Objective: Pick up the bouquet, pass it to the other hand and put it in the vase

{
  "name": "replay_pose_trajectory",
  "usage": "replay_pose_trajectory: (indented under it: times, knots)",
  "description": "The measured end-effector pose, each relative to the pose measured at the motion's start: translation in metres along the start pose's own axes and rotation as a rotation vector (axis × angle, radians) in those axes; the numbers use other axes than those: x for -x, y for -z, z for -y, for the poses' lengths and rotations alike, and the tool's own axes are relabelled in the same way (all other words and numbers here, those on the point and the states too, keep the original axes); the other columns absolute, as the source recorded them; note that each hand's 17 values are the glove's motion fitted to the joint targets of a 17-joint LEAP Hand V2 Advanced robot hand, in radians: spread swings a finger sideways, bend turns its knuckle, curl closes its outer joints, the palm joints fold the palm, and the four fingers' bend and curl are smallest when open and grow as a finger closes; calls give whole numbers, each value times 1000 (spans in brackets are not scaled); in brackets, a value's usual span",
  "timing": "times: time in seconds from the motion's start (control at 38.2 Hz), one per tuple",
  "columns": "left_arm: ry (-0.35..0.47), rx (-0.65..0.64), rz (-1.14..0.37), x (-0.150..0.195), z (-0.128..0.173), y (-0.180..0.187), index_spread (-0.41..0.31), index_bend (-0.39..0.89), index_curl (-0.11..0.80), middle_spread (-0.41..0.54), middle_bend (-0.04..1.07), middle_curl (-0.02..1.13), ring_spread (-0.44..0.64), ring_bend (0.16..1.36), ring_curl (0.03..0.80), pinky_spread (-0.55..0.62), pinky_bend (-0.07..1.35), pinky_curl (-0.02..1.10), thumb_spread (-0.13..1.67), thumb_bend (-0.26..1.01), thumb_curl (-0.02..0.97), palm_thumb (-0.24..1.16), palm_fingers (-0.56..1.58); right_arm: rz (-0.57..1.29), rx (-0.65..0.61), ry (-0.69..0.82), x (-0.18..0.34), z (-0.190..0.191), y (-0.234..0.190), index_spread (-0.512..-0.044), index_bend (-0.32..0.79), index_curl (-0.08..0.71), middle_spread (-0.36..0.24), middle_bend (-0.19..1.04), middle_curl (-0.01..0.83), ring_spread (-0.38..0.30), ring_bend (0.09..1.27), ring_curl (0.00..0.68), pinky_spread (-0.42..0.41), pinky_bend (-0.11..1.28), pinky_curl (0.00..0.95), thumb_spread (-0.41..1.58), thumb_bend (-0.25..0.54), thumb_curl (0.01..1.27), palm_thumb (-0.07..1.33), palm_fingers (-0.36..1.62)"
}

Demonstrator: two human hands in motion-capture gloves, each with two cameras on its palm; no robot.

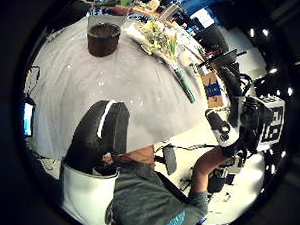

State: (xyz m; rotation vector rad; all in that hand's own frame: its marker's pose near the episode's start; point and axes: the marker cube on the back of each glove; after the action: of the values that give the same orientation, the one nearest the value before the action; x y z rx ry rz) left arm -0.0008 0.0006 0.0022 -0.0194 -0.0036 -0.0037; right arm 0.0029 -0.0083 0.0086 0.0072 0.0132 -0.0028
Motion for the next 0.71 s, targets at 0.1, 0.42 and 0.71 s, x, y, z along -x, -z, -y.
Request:
replay_pose_trajectory:
  times: [0.1,0.42,0.71]
  knots:
    - [6,11,8,0,-2,0,-66,178,102,11,231,131,104,475,155,223,291,125,633,150,82,268,560,-15,-11,7,0,5,-6,-230,169,97,47,259,104,112,255,81,191,377,132,641,313,112,473,350]
    - [-5,13,-18,2,-1,-7,-94,158,201,25,190,231,162,492,229,323,286,216,998,95,158,298,504,-34,11,10,3,5,-14,-326,151,181,67,263,202,173,268,150,278,398,223,1070,293,187,521,303]
    - [-2,15,-52,1,-5,-8,-88,148,246,29,188,279,179,497,254,348,276,259,1086,35,206,316,482,-52,26,22,-4,8,-19,-339,119,207,71,251,256,189,295,194,295,415,272,1180,234,233,544,265]
